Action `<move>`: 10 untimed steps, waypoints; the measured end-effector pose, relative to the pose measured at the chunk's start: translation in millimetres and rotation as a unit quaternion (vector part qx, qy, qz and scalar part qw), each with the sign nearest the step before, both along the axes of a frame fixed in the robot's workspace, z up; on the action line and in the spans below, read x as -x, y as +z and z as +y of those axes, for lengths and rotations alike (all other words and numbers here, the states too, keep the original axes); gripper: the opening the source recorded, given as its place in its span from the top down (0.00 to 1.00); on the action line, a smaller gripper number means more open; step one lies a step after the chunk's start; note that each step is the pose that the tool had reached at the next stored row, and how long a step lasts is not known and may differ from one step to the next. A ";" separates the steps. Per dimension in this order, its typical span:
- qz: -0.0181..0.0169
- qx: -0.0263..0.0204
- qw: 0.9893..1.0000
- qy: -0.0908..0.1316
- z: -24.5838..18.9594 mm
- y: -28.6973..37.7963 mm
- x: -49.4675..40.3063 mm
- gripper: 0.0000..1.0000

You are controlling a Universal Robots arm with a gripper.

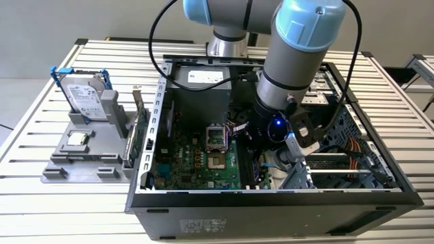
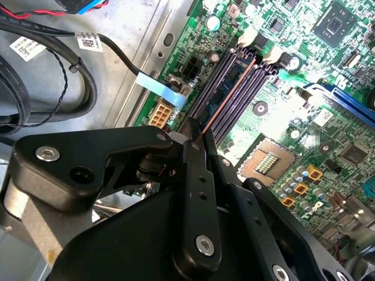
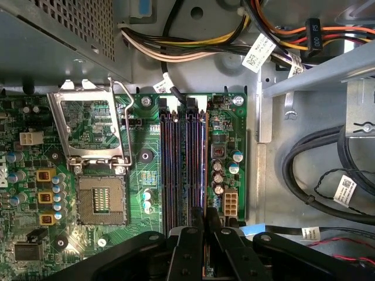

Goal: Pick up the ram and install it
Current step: 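Insert the ram into the slot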

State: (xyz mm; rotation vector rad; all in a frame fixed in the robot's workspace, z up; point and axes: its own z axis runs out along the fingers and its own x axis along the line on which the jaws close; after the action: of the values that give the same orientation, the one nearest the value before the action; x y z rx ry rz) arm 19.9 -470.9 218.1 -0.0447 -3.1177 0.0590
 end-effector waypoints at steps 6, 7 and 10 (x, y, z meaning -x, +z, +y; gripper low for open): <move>0.000 0.000 1.000 0.000 -0.1 0.0 0.0 1.00; 0.000 0.000 1.000 0.000 -0.1 -0.1 0.0 1.00; 0.000 0.000 1.000 0.000 -0.2 0.0 0.1 1.00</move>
State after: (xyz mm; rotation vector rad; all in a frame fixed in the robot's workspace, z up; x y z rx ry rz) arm 19.8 -471.0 218.0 -0.0445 -3.1177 0.0589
